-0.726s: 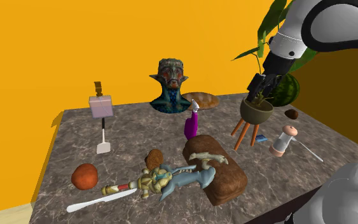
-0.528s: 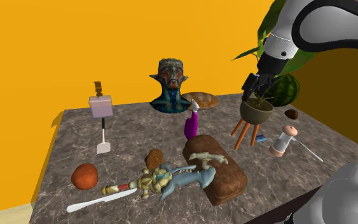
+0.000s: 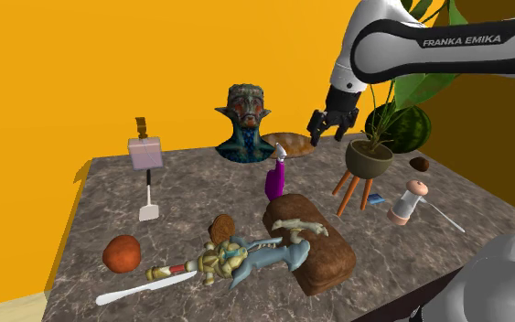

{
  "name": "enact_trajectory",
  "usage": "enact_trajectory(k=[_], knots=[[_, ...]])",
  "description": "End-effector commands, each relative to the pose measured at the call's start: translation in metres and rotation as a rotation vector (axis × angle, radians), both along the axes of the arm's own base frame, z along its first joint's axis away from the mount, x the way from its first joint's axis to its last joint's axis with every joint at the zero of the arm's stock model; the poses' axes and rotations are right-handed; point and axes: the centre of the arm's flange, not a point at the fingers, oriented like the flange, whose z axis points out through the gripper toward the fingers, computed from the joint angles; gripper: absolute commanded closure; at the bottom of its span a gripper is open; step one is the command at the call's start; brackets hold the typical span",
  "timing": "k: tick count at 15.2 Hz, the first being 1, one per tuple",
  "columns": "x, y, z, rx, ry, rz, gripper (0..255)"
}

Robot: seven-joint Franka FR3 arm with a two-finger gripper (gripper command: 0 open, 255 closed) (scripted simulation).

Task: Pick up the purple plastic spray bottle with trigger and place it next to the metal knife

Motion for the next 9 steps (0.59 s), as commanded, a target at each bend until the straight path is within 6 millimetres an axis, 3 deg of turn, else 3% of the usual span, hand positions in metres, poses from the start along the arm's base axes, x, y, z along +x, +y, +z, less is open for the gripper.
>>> enact_trajectory(k=[1,9], knots=[[0.024,0.002,-0.010,0.005,0.013,-0.020,0],[0.124,0.010,-0.062,0.022,0.062,-0.096,0]])
